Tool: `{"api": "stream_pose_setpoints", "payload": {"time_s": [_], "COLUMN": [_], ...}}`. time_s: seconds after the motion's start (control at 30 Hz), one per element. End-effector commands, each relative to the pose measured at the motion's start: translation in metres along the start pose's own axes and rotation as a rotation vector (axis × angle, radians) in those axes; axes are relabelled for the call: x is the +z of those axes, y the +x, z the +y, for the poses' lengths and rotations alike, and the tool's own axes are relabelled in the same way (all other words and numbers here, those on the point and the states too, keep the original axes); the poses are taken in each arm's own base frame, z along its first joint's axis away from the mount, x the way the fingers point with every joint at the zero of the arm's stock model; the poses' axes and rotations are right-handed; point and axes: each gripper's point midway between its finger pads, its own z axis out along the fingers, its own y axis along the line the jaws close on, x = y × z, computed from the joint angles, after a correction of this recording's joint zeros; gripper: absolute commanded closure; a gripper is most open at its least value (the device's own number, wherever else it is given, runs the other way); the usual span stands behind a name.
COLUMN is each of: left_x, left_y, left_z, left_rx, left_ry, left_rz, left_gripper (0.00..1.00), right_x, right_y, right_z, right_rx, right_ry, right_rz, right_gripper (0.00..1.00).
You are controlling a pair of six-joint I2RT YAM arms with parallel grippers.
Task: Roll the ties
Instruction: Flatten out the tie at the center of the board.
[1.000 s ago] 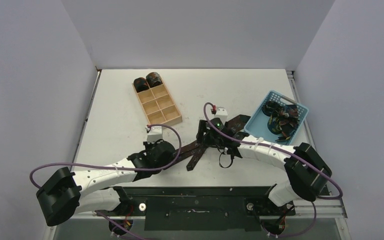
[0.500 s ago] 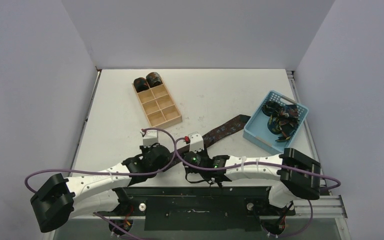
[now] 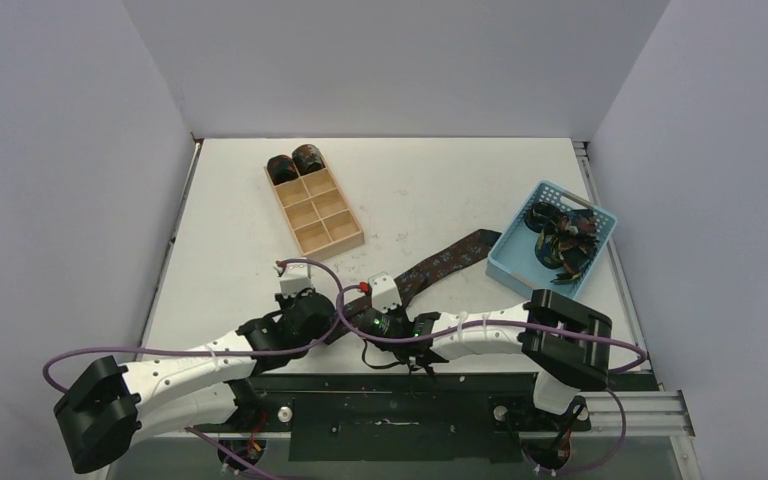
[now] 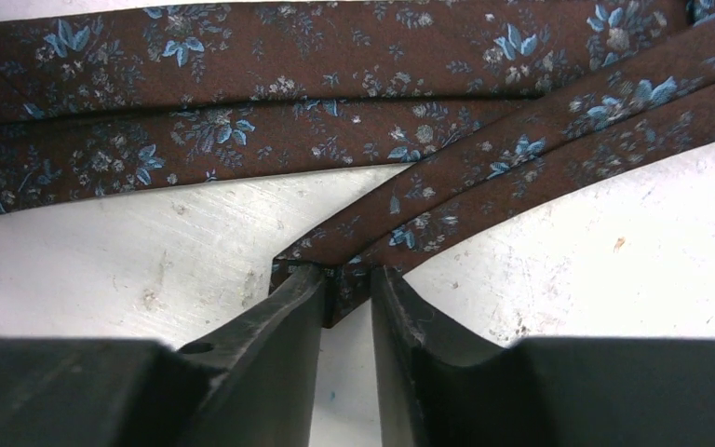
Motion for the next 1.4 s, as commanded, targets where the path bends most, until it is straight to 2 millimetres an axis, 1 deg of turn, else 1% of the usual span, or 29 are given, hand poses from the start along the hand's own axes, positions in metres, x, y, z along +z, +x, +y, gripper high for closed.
{"api": "stream_pose_setpoints", "payload": {"time_s": [0.0,0.07,0.1,0.17,0.27,0.33,0.4,0.43,0.57,0.63,0.7,0.77,0.8,0.83,0.87,0.9,0.93,0.97,1.0,1.07,1.17,1.27,1.37], "left_x": [-0.002,-0.002,-0.003,-0.003,-0.004,-0.005,-0.006,-0.006,-0.008,-0.009,-0.009,-0.010,-0.011,-0.011,-0.012,-0.012,-0.012,-0.012,-0.012,-0.012,-0.012,-0.011,-0.012], "left_y": [-0.008,-0.008,-0.008,-0.008,-0.007,-0.006,-0.004,0.000,0.002,0.003,0.003,0.002,0.002,0.002,0.002,0.002,0.001,0.002,0.001,0.000,0.000,0.000,0.000], "left_z": [-0.004,-0.003,-0.003,-0.002,-0.001,0.001,0.001,0.004,0.011,0.015,0.020,0.023,0.024,0.024,0.025,0.026,0.027,0.027,0.028,0.030,0.031,0.032,0.032], "left_rx": [-0.055,-0.062,-0.065,-0.071,-0.085,-0.126,-0.169,-0.184,-0.240,-0.269,-0.278,-0.288,-0.295,-0.300,-0.305,-0.312,-0.319,-0.324,-0.329,-0.331,-0.344,-0.347,-0.348], "left_ry": [0.023,0.022,0.023,0.023,0.024,0.028,0.051,0.056,0.057,0.043,0.030,0.025,0.026,0.030,0.030,0.031,0.028,0.028,0.023,0.015,0.002,-0.002,-0.002], "left_rz": [-0.025,-0.028,-0.029,-0.031,-0.030,-0.033,-0.044,-0.045,-0.063,-0.065,-0.070,-0.075,-0.078,-0.081,-0.084,-0.087,-0.090,-0.091,-0.096,-0.099,-0.098,-0.106,-0.104], "left_gripper": [1.00,1.00,1.00,1.00,1.00,1.00,1.00,1.00,1.00,1.00,1.00,1.00,1.00,1.00,1.00,1.00,1.00,1.00,1.00,1.00,1.00,1.00,1.00], "right_x": [-0.003,-0.005,-0.007,-0.012,-0.021,-0.024,-0.021,-0.017,0.000,0.009,0.017,0.020,0.019,0.016,0.012,0.006,0.000,-0.005,-0.010,-0.018,-0.023,-0.019,-0.006], "right_y": [0.000,0.000,-0.003,-0.015,-0.045,-0.066,-0.084,-0.090,-0.111,-0.114,-0.111,-0.110,-0.111,-0.117,-0.123,-0.130,-0.138,-0.144,-0.149,-0.159,-0.166,-0.165,-0.155], "right_z": [-0.003,-0.007,-0.012,-0.023,-0.048,-0.071,-0.097,-0.110,-0.162,-0.187,-0.213,-0.238,-0.248,-0.254,-0.257,-0.259,-0.259,-0.257,-0.255,-0.246,-0.223,-0.196,-0.173], "right_rx": [-0.004,0.002,0.015,0.050,0.127,0.186,0.244,0.277,0.441,0.517,0.576,0.621,0.635,0.640,0.633,0.619,0.601,0.580,0.559,0.520,0.474,0.443,0.443], "right_ry": [0.008,0.014,0.025,0.039,0.039,0.048,0.059,0.064,0.103,0.156,0.235,0.316,0.342,0.354,0.357,0.359,0.361,0.368,0.380,0.379,0.323,0.243,0.179], "right_rz": [0.002,0.002,-0.005,-0.028,-0.072,-0.098,-0.113,-0.114,-0.137,-0.142,-0.134,-0.134,-0.140,-0.158,-0.178,-0.200,-0.220,-0.231,-0.235,-0.251,-0.274,-0.273,-0.232], "right_gripper": [0.81,0.91,0.94,0.95,0.95,0.95,0.95,0.95,0.95,0.95,0.95,0.95,0.92,0.83,0.74,0.57,0.45,0.38,0.34,0.32,0.34,0.44,0.55]}}
